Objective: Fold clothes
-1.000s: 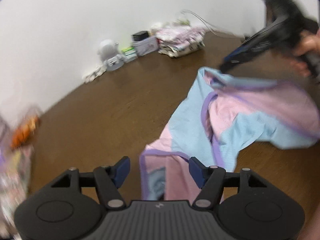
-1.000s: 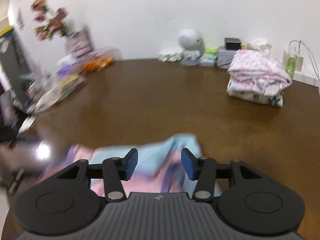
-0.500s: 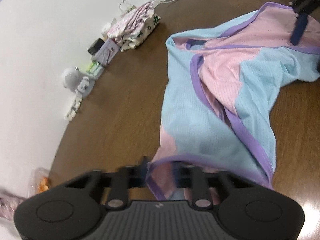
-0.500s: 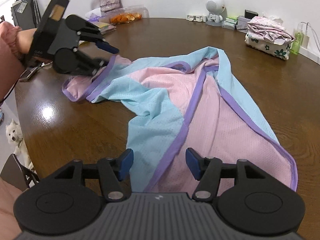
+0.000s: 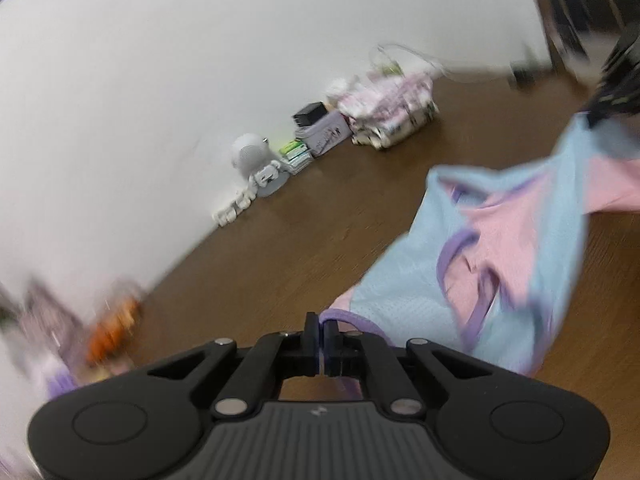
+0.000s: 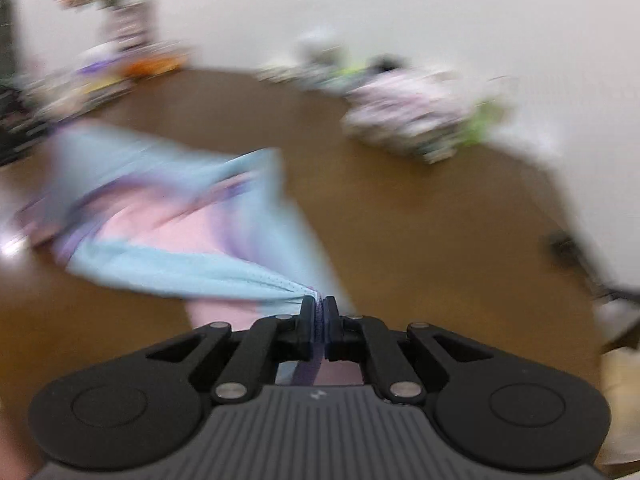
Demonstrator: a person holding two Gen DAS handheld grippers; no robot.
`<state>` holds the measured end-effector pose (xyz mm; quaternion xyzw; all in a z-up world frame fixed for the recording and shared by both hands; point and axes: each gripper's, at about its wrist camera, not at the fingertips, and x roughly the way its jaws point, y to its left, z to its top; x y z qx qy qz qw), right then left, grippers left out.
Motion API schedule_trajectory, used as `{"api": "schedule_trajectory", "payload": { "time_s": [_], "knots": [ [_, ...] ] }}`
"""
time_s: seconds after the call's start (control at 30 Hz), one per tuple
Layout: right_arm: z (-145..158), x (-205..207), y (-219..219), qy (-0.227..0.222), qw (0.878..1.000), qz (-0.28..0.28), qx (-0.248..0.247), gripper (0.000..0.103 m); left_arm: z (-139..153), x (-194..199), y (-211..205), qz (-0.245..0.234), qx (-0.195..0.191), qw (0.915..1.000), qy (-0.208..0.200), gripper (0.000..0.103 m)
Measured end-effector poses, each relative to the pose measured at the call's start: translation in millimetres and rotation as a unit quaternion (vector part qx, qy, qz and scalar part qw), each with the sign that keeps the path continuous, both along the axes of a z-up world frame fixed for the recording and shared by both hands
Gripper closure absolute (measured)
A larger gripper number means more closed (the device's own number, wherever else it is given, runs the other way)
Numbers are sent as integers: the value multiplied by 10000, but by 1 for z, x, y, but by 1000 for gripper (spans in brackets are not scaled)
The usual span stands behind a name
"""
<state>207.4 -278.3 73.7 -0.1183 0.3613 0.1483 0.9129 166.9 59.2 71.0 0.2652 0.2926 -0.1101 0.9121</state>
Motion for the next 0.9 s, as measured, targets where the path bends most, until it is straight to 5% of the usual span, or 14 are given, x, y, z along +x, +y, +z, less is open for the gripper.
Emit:
{"api": "schedule_trajectory", "payload": {
  "time_s": [0.23,0.27,0.33,0.43,0.53,0.73,0.9],
  "knots": [
    [49,93,5,-743,9953,-438,450,97,33,-23,-18,58,-1467,9888,270,102],
    [51,102,11,-725,9949,-438,556,92,35,-26,-23,55,-1542,9876,296,102],
    [49,108,24,-614,9943,-568,668,60,36,-25,-34,63,-1515,9880,303,102],
    [45,79,35,-811,9919,-558,797,48,35,-22,-44,86,-1430,9893,278,102],
    [33,26,44,-403,9895,109,1385,45,38,-20,-49,64,-1519,9880,263,102],
    [-8,-72,86,474,9661,1211,2228,34,47,-8,-89,-239,-1666,9853,292,102],
    [-32,-99,105,55,9750,430,2180,31,57,-17,-143,-637,-1809,9811,261,102]
  ]
}}
